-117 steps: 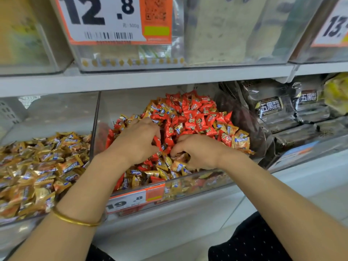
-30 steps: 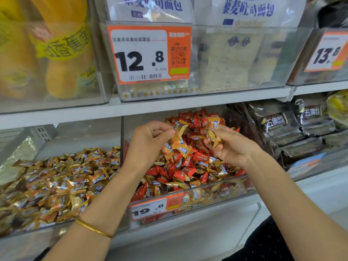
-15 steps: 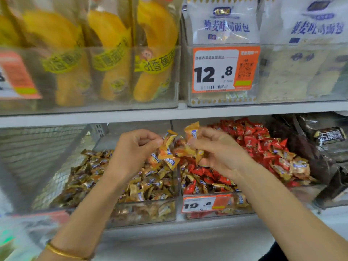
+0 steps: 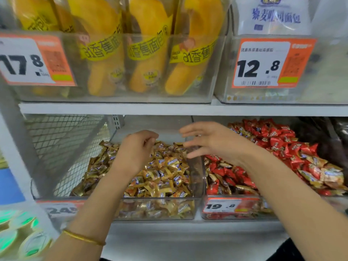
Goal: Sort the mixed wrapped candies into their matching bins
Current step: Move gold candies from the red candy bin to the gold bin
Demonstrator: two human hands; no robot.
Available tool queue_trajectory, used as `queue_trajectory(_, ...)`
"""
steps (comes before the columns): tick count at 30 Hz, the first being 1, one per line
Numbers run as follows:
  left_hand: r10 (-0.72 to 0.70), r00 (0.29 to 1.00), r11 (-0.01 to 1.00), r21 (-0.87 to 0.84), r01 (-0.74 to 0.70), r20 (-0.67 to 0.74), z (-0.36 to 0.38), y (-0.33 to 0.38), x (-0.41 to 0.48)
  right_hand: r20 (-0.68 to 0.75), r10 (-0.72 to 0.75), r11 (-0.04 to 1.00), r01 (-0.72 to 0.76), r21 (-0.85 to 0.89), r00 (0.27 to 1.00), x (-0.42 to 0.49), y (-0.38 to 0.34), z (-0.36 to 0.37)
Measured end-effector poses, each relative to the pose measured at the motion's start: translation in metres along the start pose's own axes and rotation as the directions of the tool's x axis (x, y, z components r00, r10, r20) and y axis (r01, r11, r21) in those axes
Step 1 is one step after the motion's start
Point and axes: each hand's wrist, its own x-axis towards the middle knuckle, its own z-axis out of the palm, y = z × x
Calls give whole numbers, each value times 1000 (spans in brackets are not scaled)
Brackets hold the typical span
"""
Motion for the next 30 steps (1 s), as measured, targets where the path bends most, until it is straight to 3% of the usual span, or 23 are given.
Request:
queue_trajectory(5, 97, 994, 991, -94, -93, 42, 24, 26, 8, -339, 40, 999, -39, 11, 940, -23, 28, -65)
queue_trajectory(7, 108, 992, 974, -205, -93, 62, 34, 41, 11, -382, 55, 998, -67, -18, 923, -12, 41, -79)
queue_trajectory(8, 108, 991, 963, -254, -87, 73, 39, 48, 11, -387, 21, 991, -69, -112, 922, -2, 47, -81)
queue_trajectory(9, 113, 990, 955, -285, -86, 80, 44, 53, 13, -363, -38, 954, -74, -291, 931, 9, 53, -82)
queue_trajectory(11, 135, 988, 953, -284, -108, 77, 53, 59, 16, -212, -81, 746, -82, -661, 974, 29, 63, -77)
queue_trajectory(13, 161, 985, 953, -271, -138, 66, 60, 63, 20, -115, -22, 506, -89, -858, 993, 41, 73, -74)
queue_trajectory(14, 171, 983, 953, -264, -147, 69, 63, 65, 21, -104, 2, 439, -94, -893, 995, 43, 77, -74)
queue_trajectory(16, 199, 978, 953, -244, -177, 69, 68, 69, 25, -74, 9, 375, -72, -924, 997, 41, 81, -76)
queue_trajectory(21, 245, 965, 955, -193, -225, 91, 78, 73, 36, -81, -94, 359, -42, -932, 992, 31, 85, -79)
queue_trajectory(23, 265, 959, 954, -175, -245, 103, 80, 75, 37, -91, -143, 421, -22, -907, 986, 29, 87, -82)
queue_trajectory(26, 304, 944, 948, -142, -286, 125, 78, 83, 39, -223, -207, 701, -14, -713, 953, 18, 81, -96)
queue_trajectory(28, 299, 936, 950, -149, -274, 185, 77, 91, 42, -388, -215, 859, -15, -512, 896, 6, 75, -107)
queue_trajectory(30, 276, 917, 958, -162, -237, 290, 80, 99, 47, -522, -91, 986, 5, -165, 848, -4, 72, -113)
